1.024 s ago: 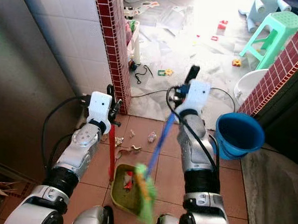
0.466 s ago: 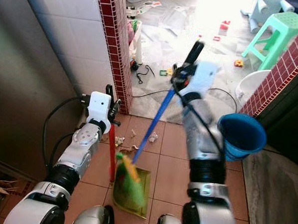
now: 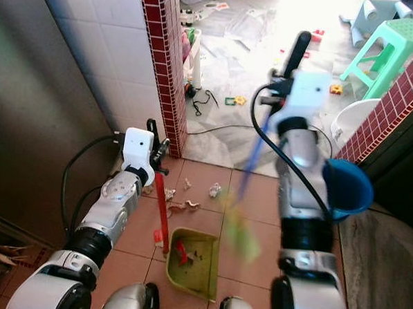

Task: Sweep floor

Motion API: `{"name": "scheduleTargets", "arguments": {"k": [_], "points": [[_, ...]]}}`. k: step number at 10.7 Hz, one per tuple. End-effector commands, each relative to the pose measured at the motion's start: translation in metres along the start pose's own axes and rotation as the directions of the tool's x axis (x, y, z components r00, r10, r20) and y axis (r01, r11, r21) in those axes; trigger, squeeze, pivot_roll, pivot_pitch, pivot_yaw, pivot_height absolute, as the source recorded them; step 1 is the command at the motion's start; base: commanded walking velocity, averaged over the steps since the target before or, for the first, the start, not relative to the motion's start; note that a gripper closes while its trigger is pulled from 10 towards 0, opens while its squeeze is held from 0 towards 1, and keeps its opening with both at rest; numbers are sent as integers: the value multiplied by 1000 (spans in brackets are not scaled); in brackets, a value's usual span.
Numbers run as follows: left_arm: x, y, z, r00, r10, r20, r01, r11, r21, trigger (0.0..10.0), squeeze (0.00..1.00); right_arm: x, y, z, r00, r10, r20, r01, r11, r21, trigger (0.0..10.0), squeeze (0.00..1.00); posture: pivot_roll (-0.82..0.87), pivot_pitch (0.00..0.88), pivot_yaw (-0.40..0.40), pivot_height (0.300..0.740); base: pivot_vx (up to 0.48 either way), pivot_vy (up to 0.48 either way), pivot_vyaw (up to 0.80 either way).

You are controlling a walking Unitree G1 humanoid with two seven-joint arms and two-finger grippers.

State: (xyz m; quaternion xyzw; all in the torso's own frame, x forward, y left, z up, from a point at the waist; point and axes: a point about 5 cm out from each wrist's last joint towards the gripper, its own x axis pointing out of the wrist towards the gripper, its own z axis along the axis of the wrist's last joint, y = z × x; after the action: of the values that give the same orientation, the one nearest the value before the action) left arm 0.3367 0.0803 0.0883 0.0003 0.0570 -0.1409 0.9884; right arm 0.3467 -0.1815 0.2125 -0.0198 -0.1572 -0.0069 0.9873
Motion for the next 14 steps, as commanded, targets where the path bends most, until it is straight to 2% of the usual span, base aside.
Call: {"name": "scheduleTargets", "arguments": {"k": [1,3,5,7,8,10,11,12,13,14], "points": [[-2,-1,-5,999,-30,-27,29,999,-24,10000,0,-5,-1,4,999,-24,43,25,999,-30,10000,0,-77,52,53,740,0,0,0],[-10,9,6,997,-48,64,49,999,-12,10000,0,-40,-7,-33,995,-86,-51,78,986,-147,10000,0,-77,41,62,740,0,0,0],[-23,19,9,991,-42,129,43,999,-7,10000,0,-68,-5,-60,988,-97,-122,73,979,-189,10000,0,-81,16,67,740,0,0,0],[-35,23,3,990,-38,138,38,999,6,10000,0,-81,-11,-77,968,-171,-181,137,973,-188,10000,0,-74,0,62,740,0,0,0],[-39,26,0,991,-27,132,26,1000,13,10000,0,-81,-14,-79,962,-198,-191,163,969,-184,10000,0,-80,0,60,740,0,0,0],[-42,29,-6,993,-26,116,25,1000,8,10000,0,-86,-13,-93,939,-222,-264,184,970,-160,10000,0,-72,0,36,740,0,0,-656],[-43,29,-6,993,-41,108,39,999,21,10000,0,-86,-10,-93,938,-211,-276,175,973,-148,10000,0,-77,0,32,740,0,0,-800],[-48,27,-7,992,-70,103,67,997,40,10000,0,-91,-8,-91,948,-184,-259,144,976,-163,10000,0,-80,0,42,740,0,0,-694],[-52,28,-10,994,-68,90,65,997,38,10000,0,-98,-9,-98,930,-216,-297,182,974,-137,10000,0,-76,0,49,740,0,0,-800],[-54,30,-12,995,-45,86,44,999,21,10000,0,-100,-7,-100,927,-217,-305,177,972,-151,10000,0,-85,0,60,740,0,0,-800]]}}
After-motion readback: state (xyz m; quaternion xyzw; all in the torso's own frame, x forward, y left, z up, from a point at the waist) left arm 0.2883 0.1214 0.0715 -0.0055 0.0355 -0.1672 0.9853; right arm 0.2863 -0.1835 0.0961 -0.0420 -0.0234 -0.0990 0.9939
